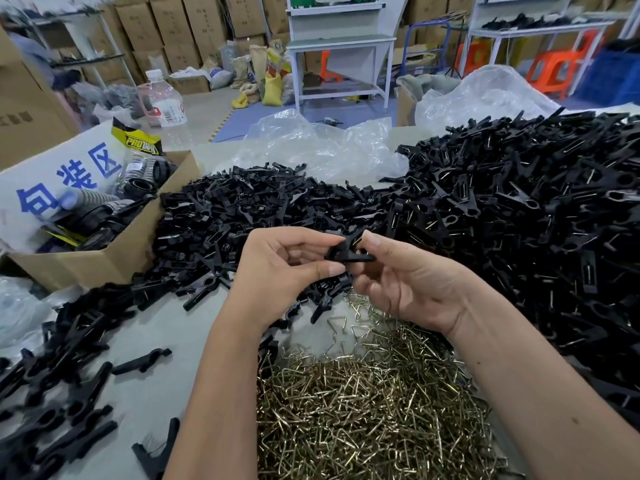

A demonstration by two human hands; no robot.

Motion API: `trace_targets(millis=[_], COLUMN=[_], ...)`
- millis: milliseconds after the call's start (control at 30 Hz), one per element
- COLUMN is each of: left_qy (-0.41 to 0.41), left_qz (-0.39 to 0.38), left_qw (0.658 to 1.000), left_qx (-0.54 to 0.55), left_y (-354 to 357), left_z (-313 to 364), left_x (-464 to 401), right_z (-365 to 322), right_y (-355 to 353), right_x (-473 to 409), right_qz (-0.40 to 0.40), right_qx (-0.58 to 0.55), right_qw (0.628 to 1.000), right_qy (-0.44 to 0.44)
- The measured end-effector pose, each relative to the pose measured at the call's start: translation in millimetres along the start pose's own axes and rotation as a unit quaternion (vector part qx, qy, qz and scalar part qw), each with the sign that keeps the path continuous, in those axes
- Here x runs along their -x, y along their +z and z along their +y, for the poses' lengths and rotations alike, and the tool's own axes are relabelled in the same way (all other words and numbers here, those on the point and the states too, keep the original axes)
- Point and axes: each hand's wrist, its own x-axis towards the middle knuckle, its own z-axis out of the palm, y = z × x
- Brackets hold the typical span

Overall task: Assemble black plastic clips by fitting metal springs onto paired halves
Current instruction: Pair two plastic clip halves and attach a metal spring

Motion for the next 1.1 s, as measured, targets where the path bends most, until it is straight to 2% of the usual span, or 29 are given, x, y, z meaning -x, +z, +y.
trace_targets(millis=[200,333,767,1100], left_qy=[-0.030,-0.037,-0.030,-0.034], left_qz=[0.007,0.015,0.017,0.021], left_qw=[0.999,0.998,0.999,0.998], left_qx=[0.014,0.051,-0.013,-0.045], left_y=[-3,-5,-7,-5], left_z=[1,1,1,-9], left_x=[1,1,0,-3], right_z=[-2,-2,-6,-1], right_y=[-6,0,3,-2], right_x=[0,-4,-3,-7], right_qz=[-0.131,-0.177,-0.149,-0.121], right_qx=[-0.034,-0.134,-0.121,-0.155], right_qw=[0.990,0.974,0.981,0.979], right_qy=[0.036,0.054,0.043,0.058])
